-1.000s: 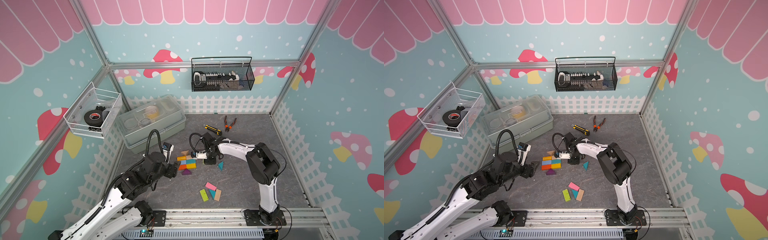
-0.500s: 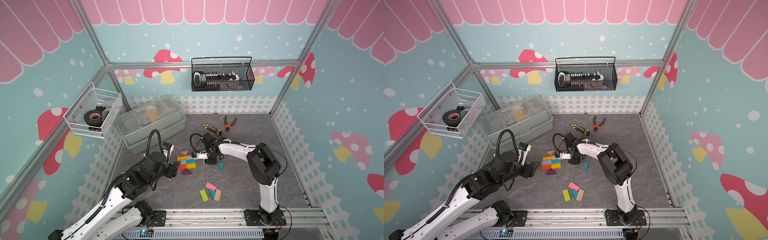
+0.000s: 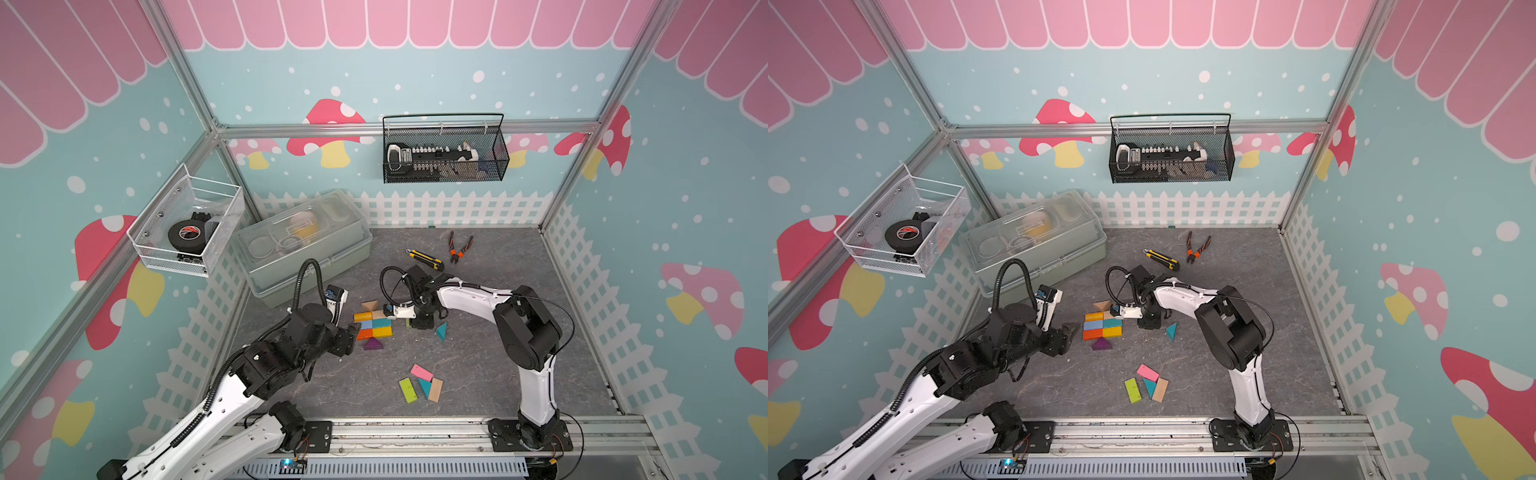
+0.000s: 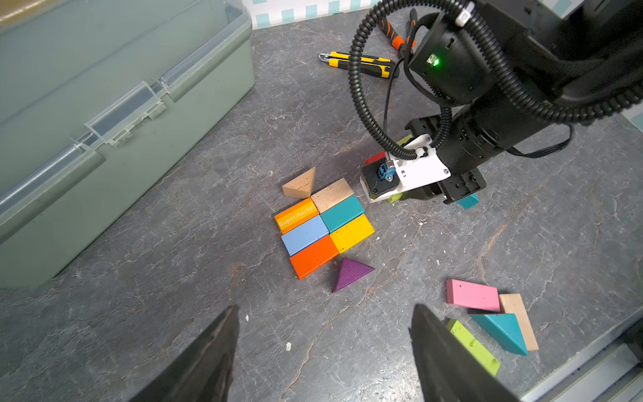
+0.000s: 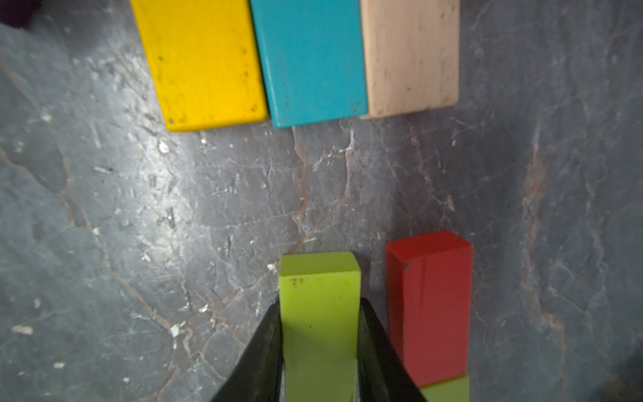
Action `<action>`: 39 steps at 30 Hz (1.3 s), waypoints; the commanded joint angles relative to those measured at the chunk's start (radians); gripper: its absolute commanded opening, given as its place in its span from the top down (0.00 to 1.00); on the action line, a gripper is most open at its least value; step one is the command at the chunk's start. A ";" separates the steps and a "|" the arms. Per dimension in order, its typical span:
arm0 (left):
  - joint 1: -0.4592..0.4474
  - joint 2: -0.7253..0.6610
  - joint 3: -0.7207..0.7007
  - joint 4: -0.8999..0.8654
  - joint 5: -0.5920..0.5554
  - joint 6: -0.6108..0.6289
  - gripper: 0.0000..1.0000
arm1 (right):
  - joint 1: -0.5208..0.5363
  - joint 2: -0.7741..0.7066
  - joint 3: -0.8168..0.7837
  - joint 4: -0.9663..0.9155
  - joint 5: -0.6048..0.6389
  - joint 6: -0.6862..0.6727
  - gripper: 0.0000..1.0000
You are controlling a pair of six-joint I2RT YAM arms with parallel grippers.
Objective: Assemble a piece of candy with building blocks
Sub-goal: Place the building block at the center of the board, then pick up the building block from the center of the board.
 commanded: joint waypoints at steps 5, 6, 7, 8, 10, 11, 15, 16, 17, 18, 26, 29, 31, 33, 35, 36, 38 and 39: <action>0.005 0.011 -0.007 -0.015 -0.024 -0.016 0.23 | -0.003 -0.014 -0.006 -0.012 -0.025 -0.055 0.66; 0.004 0.015 -0.007 -0.017 -0.036 -0.023 0.23 | -0.003 -0.016 -0.005 -0.008 -0.029 -0.054 0.64; 0.003 0.020 -0.005 -0.021 -0.046 -0.030 0.23 | -0.003 -0.022 -0.009 -0.003 -0.033 -0.052 0.60; 0.004 0.025 -0.004 -0.024 -0.052 -0.031 0.23 | -0.003 -0.032 -0.018 0.008 -0.039 -0.046 0.57; 0.004 0.036 0.002 -0.031 -0.072 -0.047 0.23 | -0.003 -0.066 -0.036 0.037 -0.067 -0.030 0.51; 0.004 0.040 0.004 -0.033 -0.084 -0.058 0.23 | -0.002 -0.085 -0.046 0.052 -0.080 -0.019 0.50; 0.006 0.060 0.020 -0.075 -0.203 -0.180 0.03 | -0.004 -0.207 -0.088 0.133 -0.119 0.069 0.47; 0.007 0.064 0.023 -0.087 -0.219 -0.212 0.01 | -0.004 -0.238 -0.102 0.153 -0.121 0.096 0.47; 0.011 0.065 0.026 -0.090 -0.197 -0.216 0.01 | -0.004 -0.276 -0.125 0.179 -0.117 0.135 0.47; 0.012 0.065 0.029 -0.087 -0.166 -0.202 0.01 | -0.004 -0.317 -0.152 0.216 -0.104 0.187 0.47; 0.016 0.085 0.065 -0.104 -0.012 -0.333 0.01 | -0.003 -0.690 -0.476 0.425 -0.063 0.669 0.45; -0.011 0.131 0.082 -0.128 0.091 -0.449 0.15 | -0.003 -0.839 -0.604 0.430 -0.003 0.828 0.44; -0.137 0.146 0.062 -0.098 0.022 -0.546 0.16 | -0.003 -0.920 -0.671 0.407 0.006 0.910 0.44; -0.288 0.197 0.042 -0.092 -0.105 -0.671 0.16 | -0.004 -0.994 -0.730 0.391 -0.002 0.968 0.44; -0.359 0.281 0.046 -0.086 -0.105 -0.776 0.17 | -0.004 -1.057 -0.784 0.388 0.030 0.993 0.44; -0.396 0.332 0.055 -0.084 -0.107 -0.836 0.17 | -0.004 -1.090 -0.814 0.393 0.072 1.008 0.44; -0.474 0.432 0.085 -0.055 -0.146 -0.926 0.17 | -0.003 -1.142 -0.855 0.398 0.158 1.037 0.44; -0.509 0.492 0.110 -0.038 -0.146 -0.943 0.17 | -0.004 -1.165 -0.873 0.399 0.197 1.050 0.43</action>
